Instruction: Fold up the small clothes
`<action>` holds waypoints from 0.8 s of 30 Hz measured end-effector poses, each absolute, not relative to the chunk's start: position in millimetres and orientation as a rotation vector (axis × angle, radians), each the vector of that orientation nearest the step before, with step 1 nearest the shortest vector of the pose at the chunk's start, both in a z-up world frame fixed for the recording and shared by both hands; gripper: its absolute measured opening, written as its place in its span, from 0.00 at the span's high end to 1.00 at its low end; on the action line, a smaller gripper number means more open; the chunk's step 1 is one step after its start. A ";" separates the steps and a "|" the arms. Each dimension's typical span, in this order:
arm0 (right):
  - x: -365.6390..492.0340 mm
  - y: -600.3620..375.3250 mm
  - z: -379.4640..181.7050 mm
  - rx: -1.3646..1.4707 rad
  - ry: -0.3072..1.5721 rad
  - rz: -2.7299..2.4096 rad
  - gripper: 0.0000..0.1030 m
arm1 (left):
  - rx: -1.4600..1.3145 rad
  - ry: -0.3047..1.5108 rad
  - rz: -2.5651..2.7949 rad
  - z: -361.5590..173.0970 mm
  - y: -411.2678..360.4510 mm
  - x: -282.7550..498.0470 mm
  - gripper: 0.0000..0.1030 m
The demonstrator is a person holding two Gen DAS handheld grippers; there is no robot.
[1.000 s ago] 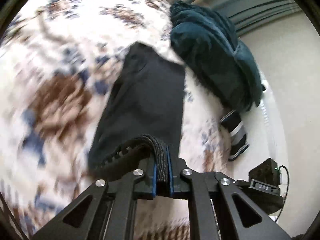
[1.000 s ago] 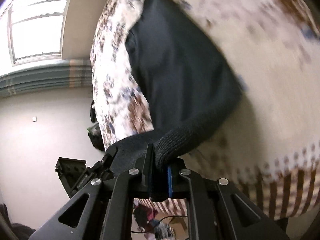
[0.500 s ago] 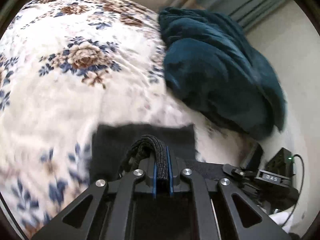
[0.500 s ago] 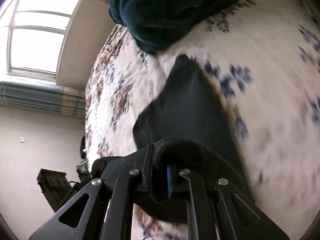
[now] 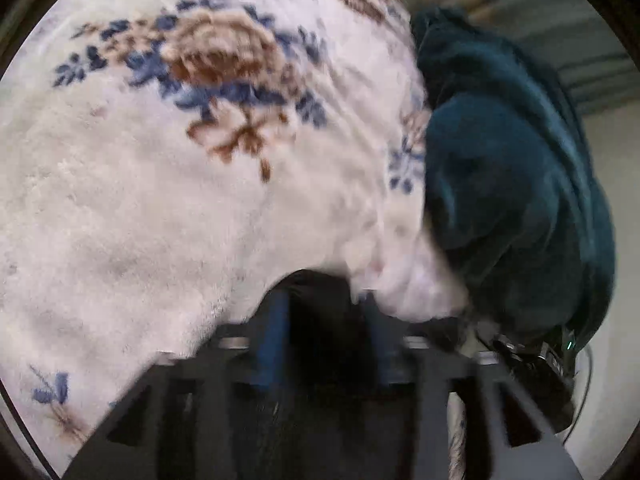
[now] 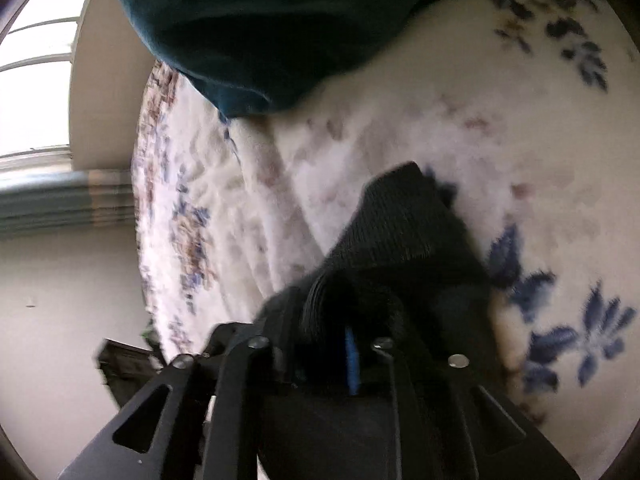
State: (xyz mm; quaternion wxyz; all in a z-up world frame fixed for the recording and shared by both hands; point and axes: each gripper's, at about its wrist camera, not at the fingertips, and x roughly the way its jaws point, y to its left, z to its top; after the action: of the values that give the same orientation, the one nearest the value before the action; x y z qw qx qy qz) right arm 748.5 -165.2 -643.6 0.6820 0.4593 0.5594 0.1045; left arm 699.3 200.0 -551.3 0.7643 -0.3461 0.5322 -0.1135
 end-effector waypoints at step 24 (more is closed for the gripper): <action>662.5 -175.5 -692.7 0.743 1.444 0.403 0.00 | -1.150 1.212 -0.037 -599.4 195.8 420.1 0.23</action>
State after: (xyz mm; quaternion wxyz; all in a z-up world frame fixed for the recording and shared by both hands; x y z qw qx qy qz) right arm 662.5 -175.5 -692.7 0.6701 0.3297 0.6406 0.1787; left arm 420.1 195.8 -599.4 0.6709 -0.5102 0.5378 -0.0162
